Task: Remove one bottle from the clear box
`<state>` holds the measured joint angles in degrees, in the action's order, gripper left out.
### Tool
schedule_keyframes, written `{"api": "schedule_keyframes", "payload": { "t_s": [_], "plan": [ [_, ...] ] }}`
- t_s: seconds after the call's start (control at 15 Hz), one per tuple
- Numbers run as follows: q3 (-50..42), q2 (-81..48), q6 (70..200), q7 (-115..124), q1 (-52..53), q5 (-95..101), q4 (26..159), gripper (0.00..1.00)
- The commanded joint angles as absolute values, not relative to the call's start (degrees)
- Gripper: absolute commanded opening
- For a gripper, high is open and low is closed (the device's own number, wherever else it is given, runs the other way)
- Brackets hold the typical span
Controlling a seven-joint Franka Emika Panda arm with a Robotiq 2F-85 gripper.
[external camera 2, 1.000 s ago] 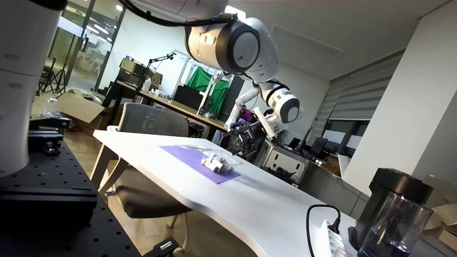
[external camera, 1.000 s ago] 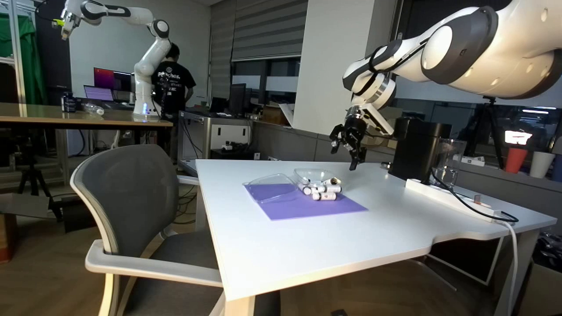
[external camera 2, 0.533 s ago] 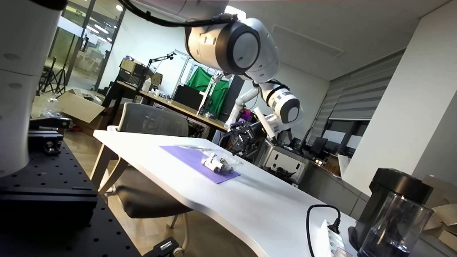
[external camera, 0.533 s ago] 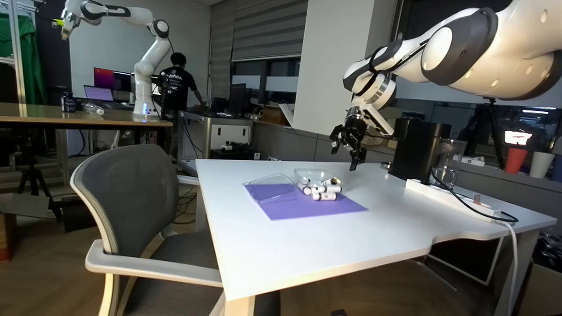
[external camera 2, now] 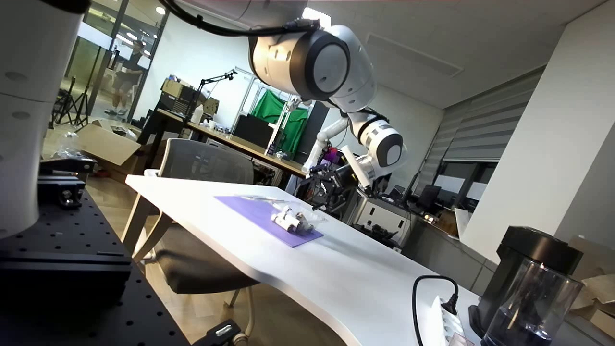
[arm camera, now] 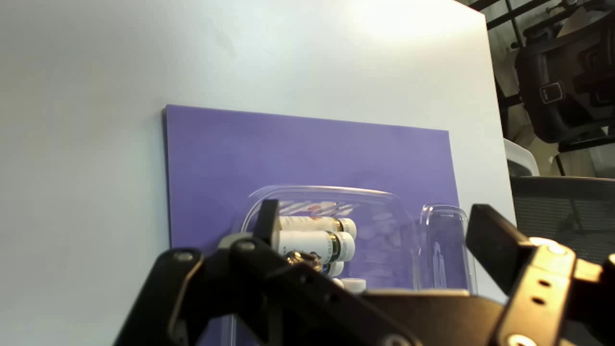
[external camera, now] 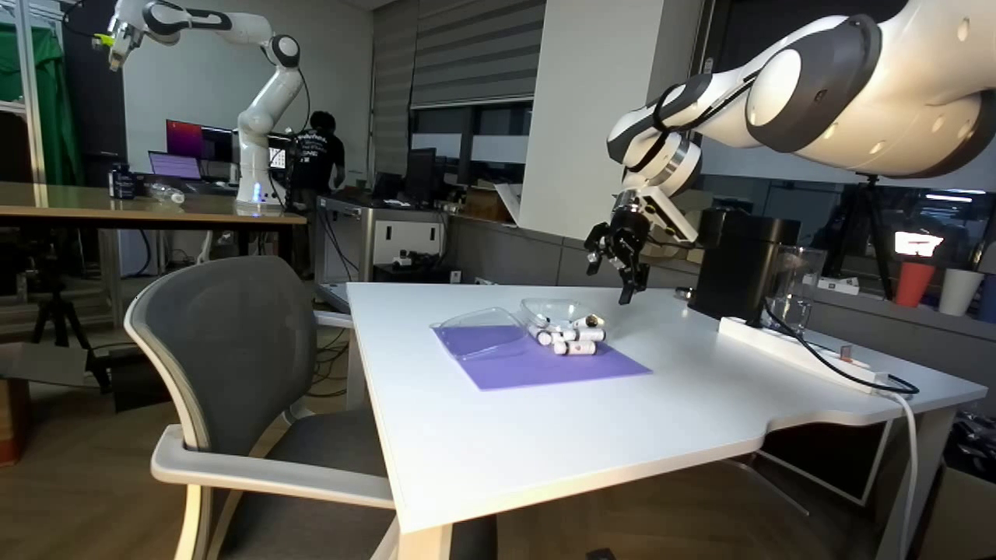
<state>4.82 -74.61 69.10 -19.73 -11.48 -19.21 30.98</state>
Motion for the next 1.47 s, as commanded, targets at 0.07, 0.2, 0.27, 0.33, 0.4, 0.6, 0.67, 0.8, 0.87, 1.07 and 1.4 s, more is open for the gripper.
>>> {"api": "schedule_keyframes", "payload": {
  "t_s": [0.07,0.2,0.27,0.33,0.4,0.6,0.67,0.8,0.87,1.07,1.4],
  "plan": [
    [5.1,-74.8,69.0,-21.4,-11.8,-19.3,30.1,1.00],
    [5.1,-75.0,69.1,-21.9,-11.9,-19.4,29.9,1.00],
    [5.1,-75.2,69.3,-22.2,-11.8,-19.4,29.7,1.00],
    [5.0,-75.3,69.2,-22.2,-11.8,-19.3,29.5,1.00],
    [5.0,-75.4,69.3,-22.2,-11.8,-19.3,29.4,1.00],
    [4.9,-75.7,70.1,-21.8,-11.6,-19.3,28.9,1.00],
    [4.9,-75.8,70.4,-22.0,-11.5,-19.2,28.8,1.00],
    [5.0,-75.9,70.9,-22.8,-11.2,-18.9,28.6,1.00],
    [5.0,-75.9,71.2,-23.3,-11.0,-18.8,28.5,1.00],
    [5.0,-76.3,71.3,-24.2,-10.6,-18.8,28.4,1.00],
    [4.8,-77.3,73.0,-25.8,-9.9,-18.5,28.0,1.00]
  ]
}}
